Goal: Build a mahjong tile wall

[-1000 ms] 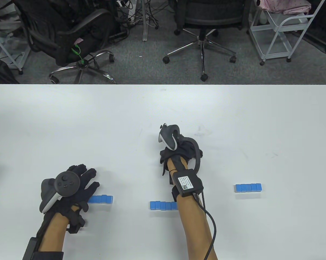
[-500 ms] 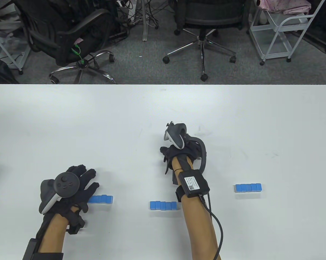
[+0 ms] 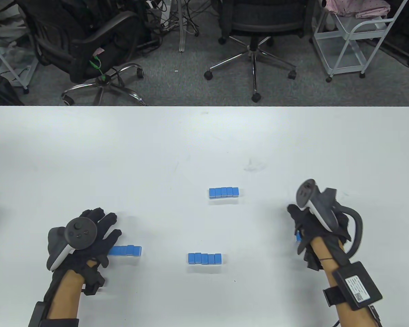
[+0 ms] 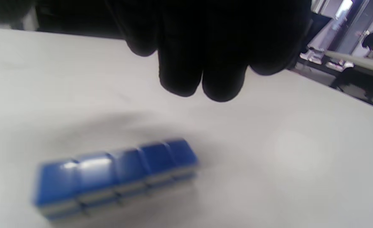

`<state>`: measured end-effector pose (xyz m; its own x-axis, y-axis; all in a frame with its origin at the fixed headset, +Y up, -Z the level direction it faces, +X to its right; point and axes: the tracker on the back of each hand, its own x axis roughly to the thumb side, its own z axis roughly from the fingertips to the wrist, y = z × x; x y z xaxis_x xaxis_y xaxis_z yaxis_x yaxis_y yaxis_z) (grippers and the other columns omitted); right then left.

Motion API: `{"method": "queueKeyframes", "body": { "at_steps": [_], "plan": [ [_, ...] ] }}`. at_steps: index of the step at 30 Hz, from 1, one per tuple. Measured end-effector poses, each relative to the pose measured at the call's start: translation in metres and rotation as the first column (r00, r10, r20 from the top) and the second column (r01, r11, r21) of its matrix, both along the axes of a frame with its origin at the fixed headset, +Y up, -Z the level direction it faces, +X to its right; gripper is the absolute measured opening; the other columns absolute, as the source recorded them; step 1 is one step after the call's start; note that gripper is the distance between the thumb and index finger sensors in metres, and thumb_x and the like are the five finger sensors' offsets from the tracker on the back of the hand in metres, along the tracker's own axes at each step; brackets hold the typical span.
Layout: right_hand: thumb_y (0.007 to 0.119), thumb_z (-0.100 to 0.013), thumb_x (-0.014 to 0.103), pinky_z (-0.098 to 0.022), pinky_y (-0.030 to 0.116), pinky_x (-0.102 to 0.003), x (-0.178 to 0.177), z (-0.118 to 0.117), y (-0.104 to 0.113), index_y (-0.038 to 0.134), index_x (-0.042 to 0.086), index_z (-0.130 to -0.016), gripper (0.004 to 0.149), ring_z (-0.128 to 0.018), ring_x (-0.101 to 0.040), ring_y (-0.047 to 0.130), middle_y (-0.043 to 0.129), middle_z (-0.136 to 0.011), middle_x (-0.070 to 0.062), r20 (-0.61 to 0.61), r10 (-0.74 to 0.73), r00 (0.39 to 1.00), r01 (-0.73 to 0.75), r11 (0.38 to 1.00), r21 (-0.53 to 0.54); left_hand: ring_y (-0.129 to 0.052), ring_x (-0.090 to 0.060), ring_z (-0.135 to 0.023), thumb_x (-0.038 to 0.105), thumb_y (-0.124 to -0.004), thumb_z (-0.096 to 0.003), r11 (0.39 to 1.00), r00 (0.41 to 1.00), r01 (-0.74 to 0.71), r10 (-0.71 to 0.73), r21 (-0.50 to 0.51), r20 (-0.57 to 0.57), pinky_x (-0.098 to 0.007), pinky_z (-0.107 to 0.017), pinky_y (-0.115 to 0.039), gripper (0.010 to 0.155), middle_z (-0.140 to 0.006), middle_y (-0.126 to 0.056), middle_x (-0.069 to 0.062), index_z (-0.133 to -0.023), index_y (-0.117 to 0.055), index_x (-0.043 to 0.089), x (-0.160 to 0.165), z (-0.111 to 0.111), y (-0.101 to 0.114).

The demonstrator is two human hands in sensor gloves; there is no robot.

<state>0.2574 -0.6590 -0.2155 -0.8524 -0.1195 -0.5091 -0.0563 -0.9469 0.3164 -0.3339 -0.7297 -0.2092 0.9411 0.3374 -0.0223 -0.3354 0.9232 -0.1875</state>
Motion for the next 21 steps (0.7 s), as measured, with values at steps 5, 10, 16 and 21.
{"method": "queueKeyframes", "body": {
  "at_steps": [5,10,16,21],
  "plan": [
    [0.059,-0.029,0.078,-0.069,0.058,-0.065,0.041,0.014,-0.052,0.043,0.025,-0.104,0.093,-0.096,-0.050,0.066,0.063,-0.106,-0.020,0.112,-0.317,0.942,0.324,0.945,-0.051,-0.032,-0.036,-0.113,0.059,-0.066,-0.0497,1.000,1.000,-0.003,0.002,-0.009,-0.009,-0.071,-0.076,-0.025,0.064,-0.121,-0.040,-0.004,-0.108,-0.061,0.034,-0.002,0.000,-0.001],
    [0.059,-0.028,0.078,-0.068,0.058,-0.065,0.032,0.004,-0.065,0.041,0.026,-0.104,0.094,-0.094,-0.050,0.064,0.062,-0.105,-0.019,0.057,-0.356,0.933,0.359,0.930,-0.080,-0.032,-0.036,-0.113,0.059,-0.066,-0.0497,1.000,1.000,-0.001,0.001,-0.015,-0.022,-0.071,-0.076,-0.025,0.064,-0.120,-0.041,-0.004,-0.108,-0.061,0.033,-0.004,0.002,-0.003],
    [0.057,-0.027,0.079,-0.067,0.060,-0.065,0.010,-0.001,-0.081,0.041,0.026,-0.104,0.095,-0.093,-0.050,0.066,0.060,-0.104,-0.024,-0.049,-0.200,0.979,0.191,0.970,-0.150,-0.032,-0.036,-0.113,0.059,-0.066,-0.0497,1.000,1.000,0.002,-0.002,-0.022,-0.030,-0.071,-0.075,-0.025,0.064,-0.120,-0.041,-0.004,-0.108,-0.061,0.033,-0.006,0.002,-0.004],
    [0.057,-0.027,0.080,-0.066,0.062,-0.065,0.000,-0.005,-0.087,0.044,0.025,-0.103,0.096,-0.092,-0.052,0.068,0.060,-0.103,-0.026,-0.067,-0.106,0.992,0.093,0.981,-0.171,-0.032,-0.036,-0.113,0.059,-0.065,-0.0498,1.000,1.000,-0.001,0.000,-0.019,-0.027,-0.071,-0.076,-0.025,0.064,-0.120,-0.041,-0.004,-0.108,-0.061,0.034,-0.006,0.001,-0.003]
  ]
}}
